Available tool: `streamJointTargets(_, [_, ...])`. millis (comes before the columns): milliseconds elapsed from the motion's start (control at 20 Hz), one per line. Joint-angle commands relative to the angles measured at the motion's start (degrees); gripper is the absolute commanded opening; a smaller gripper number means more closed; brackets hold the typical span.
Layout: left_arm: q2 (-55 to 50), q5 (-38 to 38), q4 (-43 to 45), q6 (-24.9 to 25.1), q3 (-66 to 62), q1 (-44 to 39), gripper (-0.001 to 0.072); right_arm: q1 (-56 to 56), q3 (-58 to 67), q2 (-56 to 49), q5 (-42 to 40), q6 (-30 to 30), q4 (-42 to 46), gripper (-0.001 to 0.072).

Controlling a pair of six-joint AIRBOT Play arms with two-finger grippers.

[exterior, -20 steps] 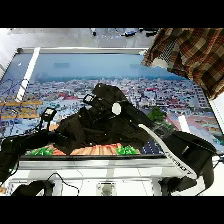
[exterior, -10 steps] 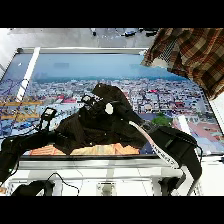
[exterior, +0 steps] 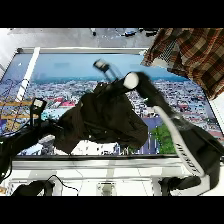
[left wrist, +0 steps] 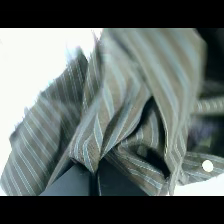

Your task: Fold the clothes and pants, and hang the long-sleeved shirts on hangers.

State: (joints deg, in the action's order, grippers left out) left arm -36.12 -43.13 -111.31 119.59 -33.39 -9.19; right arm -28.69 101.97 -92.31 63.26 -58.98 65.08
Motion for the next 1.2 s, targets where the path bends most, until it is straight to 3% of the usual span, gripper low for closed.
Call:
streamJointTargets(0, [0.63,5.01,0.11,2.38,-2.16,0.02,0.0026,1.88,3.30,8.31,4.79,-0.37,0.00,0.0034])
streamJointTargets(50, [0.59,5.70,-0.24,3.02,-2.16,0.02,0.0026,1.86,3.32,9.68,5.20,-0.42,-0.02,0.0034])
streamJointTargets(100, [0.59,6.25,-0.87,3.02,-2.16,0.02,0.0072,1.86,3.30,10.62,5.31,-0.61,-0.35,0.0034])
streamJointTargets(150, [0.61,6.69,-1.99,2.99,-2.16,0.02,0.0316,1.86,3.32,10.88,5.29,-0.76,-0.37,0.0034])
streamJointTargets(200, [0.63,6.95,-3.80,2.97,-2.21,0.02,0.0473,1.86,3.30,10.69,5.31,-1.05,-0.35,0.0034])
streamJointTargets(250, [0.83,6.93,-6.38,2.97,-2.27,0.02,0.0519,1.86,3.30,10.23,5.33,-1.49,-0.35,0.0034])
streamJointTargets(450, [7.19,6.40,-9.35,0.09,-4.85,1.60,0.0516,1.86,3.30,7.80,5.25,-2.10,-0.33,0.0034])
streamJointTargets(600, [12.83,3.19,2.75,-10.56,-6.32,11.96,0.0469,1.86,3.23,6.93,5.09,-2.08,-0.33,0.0034])
streamJointTargets(650, [12.94,-0.20,6.88,-11.58,-6.32,17.40,0.0469,1.86,3.23,6.93,5.09,-2.08,-0.35,0.0035])
streamJointTargets(750, [10.03,-4.11,7.02,-8.76,-6.19,28.63,0.0469,1.86,3.23,6.93,5.09,-2.03,-0.35,0.0035])
streamJointTargets(900, [-1.16,-1.05,-6.01,-0.09,-6.27,44.13,0.0467,1.86,3.23,6.93,5.11,-2.01,-0.35,0.0035])
streamJointTargets(1000, [-10.75,2.27,-9.11,0.07,-6.47,50.40,0.0467,1.86,3.23,6.93,5.11,-2.03,-0.37,0.0035])
streamJointTargets(1150, [-22.47,3.37,-6.51,2.10,-8.68,56.76,0.0468,1.86,3.23,6.93,5.25,-2.05,-0.96,0.0035])
